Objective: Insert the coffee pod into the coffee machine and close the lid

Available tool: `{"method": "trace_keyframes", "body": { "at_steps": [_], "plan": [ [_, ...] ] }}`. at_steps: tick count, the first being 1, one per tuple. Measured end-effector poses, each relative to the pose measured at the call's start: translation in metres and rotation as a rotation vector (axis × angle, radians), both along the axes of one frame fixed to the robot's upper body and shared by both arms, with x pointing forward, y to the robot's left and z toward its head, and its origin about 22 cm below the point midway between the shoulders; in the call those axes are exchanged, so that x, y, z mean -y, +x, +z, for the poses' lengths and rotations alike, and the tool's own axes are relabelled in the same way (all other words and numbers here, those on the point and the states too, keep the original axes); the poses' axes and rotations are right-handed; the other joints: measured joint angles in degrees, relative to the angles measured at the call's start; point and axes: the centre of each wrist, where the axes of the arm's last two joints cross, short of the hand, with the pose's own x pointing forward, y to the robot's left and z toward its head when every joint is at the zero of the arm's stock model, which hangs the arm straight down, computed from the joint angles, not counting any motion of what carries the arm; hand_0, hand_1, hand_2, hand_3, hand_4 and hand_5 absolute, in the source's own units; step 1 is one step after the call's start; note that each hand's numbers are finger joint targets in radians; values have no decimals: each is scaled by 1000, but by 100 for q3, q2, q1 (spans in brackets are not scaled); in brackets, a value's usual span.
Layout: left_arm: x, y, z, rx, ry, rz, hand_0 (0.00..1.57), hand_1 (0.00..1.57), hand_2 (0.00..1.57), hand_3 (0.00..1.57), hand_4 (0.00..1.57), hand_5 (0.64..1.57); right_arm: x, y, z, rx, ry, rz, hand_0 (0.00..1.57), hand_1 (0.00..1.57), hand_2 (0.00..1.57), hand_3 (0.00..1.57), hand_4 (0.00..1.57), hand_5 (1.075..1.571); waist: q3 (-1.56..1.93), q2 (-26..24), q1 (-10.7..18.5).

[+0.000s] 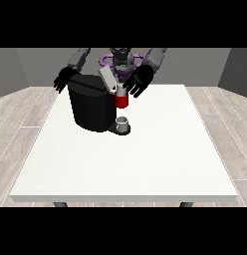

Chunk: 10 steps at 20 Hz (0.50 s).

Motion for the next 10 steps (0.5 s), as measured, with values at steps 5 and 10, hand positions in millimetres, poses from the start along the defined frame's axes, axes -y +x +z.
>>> {"method": "trace_keyframes", "body": {
  "at_steps": [5,10],
  "plan": [
    [4,0,1,8,20,-2,1050,1050,1119,962,364,1571,2,5,4,4,9,-6,0,0,0,0,459,1571,-3,13,63],
    [-3,-1,9,39,27,-12,912,912,1022,865,363,1571,3,6,6,23,2,-8,0,0,0,0,413,1571,0,113,39]
  ]
}}
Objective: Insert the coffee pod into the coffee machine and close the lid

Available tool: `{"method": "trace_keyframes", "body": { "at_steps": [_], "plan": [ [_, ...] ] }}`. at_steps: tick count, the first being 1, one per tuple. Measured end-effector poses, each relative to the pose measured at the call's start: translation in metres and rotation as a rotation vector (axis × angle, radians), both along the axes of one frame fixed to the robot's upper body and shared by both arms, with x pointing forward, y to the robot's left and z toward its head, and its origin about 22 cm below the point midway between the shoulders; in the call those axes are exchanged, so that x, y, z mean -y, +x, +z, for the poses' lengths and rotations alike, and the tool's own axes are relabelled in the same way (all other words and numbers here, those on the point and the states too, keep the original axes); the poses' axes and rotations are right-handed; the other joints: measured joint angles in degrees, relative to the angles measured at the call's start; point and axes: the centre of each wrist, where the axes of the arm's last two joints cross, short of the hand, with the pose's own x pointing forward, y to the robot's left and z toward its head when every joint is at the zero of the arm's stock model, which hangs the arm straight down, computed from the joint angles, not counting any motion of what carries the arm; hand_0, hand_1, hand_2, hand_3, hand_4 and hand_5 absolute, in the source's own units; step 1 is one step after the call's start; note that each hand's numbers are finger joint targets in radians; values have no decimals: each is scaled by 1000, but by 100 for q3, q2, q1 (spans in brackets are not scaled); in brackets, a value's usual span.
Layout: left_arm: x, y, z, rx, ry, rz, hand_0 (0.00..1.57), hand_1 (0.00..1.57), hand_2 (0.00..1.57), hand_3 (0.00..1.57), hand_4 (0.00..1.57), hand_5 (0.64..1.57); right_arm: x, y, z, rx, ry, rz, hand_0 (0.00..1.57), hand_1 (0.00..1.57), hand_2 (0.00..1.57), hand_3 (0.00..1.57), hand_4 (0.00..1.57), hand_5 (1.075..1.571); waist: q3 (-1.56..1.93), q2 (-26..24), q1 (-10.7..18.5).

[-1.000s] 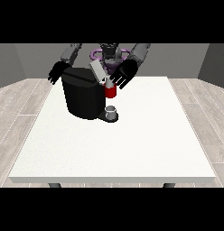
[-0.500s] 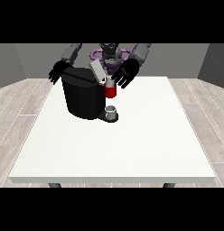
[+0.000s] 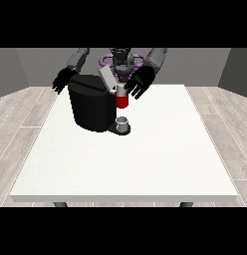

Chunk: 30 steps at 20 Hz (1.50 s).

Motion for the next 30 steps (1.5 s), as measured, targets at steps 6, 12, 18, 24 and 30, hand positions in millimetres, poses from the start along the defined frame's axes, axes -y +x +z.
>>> {"method": "trace_keyframes", "body": {
  "at_steps": [6,12,18,24,30],
  "plan": [
    [-4,0,5,-36,87,-12,0,0,0,0,0,1571,-4,0,-3,-6,-4,-4,0,0,0,0,348,1571,-6,-4,6],
    [5,0,-11,-87,125,-25,0,0,0,0,0,1571,-4,-3,-12,-43,-4,-18,0,0,0,0,424,1571,-10,-255,79],
    [8,0,-25,-118,124,-34,0,0,0,0,0,1571,-4,-11,-26,-72,13,-32,0,0,0,0,427,1571,-15,-470,184],
    [-4,-4,-41,-155,100,-29,0,0,0,0,0,1571,1,-23,-33,-93,26,-32,0,0,0,0,430,1571,-17,-776,217],
    [7,-10,-89,-226,-106,-44,0,0,0,0,79,1571,20,-35,-45,-141,38,-64,0,0,0,0,488,1571,-17,-1375,540]
  ]
}}
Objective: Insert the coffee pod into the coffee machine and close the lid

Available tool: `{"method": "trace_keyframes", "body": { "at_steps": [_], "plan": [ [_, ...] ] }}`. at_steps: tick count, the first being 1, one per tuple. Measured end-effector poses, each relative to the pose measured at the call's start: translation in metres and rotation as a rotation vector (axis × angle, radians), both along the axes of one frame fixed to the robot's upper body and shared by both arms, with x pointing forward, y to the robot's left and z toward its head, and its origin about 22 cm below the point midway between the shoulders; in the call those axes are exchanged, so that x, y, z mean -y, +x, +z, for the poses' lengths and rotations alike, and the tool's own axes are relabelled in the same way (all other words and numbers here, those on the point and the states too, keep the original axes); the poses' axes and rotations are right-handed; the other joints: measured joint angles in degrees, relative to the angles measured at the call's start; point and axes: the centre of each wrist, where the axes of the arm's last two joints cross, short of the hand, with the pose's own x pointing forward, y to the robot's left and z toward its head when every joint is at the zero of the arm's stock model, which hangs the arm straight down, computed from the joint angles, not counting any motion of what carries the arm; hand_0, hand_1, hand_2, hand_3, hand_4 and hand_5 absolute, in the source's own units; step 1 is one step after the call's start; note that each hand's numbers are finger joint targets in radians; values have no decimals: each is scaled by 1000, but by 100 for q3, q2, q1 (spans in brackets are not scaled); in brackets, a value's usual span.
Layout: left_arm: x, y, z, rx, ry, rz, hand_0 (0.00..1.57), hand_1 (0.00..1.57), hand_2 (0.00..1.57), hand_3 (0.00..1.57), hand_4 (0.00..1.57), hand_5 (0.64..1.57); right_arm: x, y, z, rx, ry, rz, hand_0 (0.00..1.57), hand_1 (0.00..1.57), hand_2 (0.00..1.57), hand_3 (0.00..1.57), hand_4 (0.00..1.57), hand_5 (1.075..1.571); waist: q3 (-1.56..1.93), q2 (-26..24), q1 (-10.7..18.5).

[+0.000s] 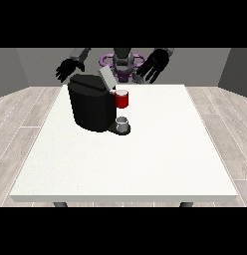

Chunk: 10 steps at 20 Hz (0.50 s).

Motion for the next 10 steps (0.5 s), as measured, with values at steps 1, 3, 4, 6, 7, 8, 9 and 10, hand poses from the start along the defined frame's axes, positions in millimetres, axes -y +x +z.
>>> {"method": "trace_keyframes", "body": {
  "at_steps": [1,3,4,6,7,8,9,10],
  "plan": [
    [0,-2,-9,-11,-65,1,0,0,0,0,249,1571,3,-3,-2,-9,-2,-6,0,0,0,0,492,1571,-3,-125,66],
    [-1,-5,-26,-39,-197,7,0,0,0,0,237,1571,9,-7,-4,-21,-18,-7,0,0,0,0,357,1571,-5,-341,187],
    [0,-9,-39,-57,-255,9,0,0,0,0,0,1571,10,-7,-2,-19,-29,-6,0,0,0,0,366,1571,-5,-446,261],
    [6,-16,-63,-98,-363,13,0,0,0,0,0,1571,15,-12,-4,-43,-47,6,0,0,0,0,349,1571,-6,-736,430],
    [5,-21,-78,-121,-402,18,0,0,0,0,0,1571,20,-12,-2,-49,-55,15,0,0,0,0,370,1571,-5,-863,508],
    [9,-27,-93,-140,-438,22,0,0,0,0,0,1571,21,-13,-1,-51,-50,27,0,0,0,0,289,1571,-5,-980,587],
    [6,-33,-104,-159,-472,30,0,0,0,0,0,1571,23,-14,2,-54,-53,44,0,0,0,0,257,1571,-5,-1131,645],
    [7,-38,-115,-177,-503,28,0,0,0,0,191,1571,26,-14,5,-55,-55,56,0,0,0,0,125,1571,-5,-1245,731]
  ]
}}
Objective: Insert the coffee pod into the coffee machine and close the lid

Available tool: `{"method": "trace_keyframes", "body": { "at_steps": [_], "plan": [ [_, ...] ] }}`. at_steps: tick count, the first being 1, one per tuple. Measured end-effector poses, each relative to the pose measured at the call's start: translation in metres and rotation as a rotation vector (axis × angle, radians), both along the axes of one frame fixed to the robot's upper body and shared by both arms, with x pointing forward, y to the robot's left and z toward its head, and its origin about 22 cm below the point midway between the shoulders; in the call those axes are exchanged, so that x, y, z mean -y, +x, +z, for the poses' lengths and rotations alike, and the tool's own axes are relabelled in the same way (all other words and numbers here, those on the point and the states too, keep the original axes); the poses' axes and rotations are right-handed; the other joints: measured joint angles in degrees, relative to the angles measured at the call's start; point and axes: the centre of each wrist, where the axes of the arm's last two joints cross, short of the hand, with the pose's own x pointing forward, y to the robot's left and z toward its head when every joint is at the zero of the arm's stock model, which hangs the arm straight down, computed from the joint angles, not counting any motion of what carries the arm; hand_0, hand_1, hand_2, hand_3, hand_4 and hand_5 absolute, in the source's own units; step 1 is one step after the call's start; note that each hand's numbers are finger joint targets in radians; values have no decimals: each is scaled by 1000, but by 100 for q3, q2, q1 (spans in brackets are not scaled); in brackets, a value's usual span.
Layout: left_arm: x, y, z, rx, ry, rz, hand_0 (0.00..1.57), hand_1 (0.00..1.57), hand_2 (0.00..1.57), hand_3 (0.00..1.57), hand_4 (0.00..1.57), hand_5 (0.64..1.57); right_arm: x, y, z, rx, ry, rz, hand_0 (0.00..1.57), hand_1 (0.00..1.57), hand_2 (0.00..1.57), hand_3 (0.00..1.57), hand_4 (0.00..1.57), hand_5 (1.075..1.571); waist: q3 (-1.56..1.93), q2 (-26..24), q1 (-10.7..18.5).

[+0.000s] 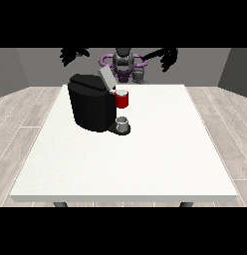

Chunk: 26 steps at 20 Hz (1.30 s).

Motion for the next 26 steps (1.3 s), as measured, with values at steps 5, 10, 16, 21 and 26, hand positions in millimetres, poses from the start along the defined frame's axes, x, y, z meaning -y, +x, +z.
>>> {"method": "trace_keyframes", "body": {
  "at_steps": [5,10,16,21,26],
  "plan": [
    [0,-22,-37,-64,-139,26,0,0,0,0,0,1571,-1,8,22,30,-22,60,0,0,0,0,0,1571,2,-270,315],
    [0,-33,-47,-84,-229,34,0,0,0,0,0,1571,-5,18,39,53,-44,118,0,0,0,0,0,1571,4,-273,626],
    [13,-52,-64,-111,-323,14,0,0,0,0,0,1571,-8,27,43,49,-101,148,0,0,0,0,161,1571,6,-259,1052],
    [10,-66,-63,-91,-351,28,0,0,0,0,222,1571,-10,34,45,43,-111,191,0,0,0,0,0,1571,5,-132,1106],
    [15,-72,-49,-56,-370,1,0,0,0,0,0,1571,-8,50,45,58,-88,174,0,0,0,0,0,1571,6,172,1316]
  ]
}}
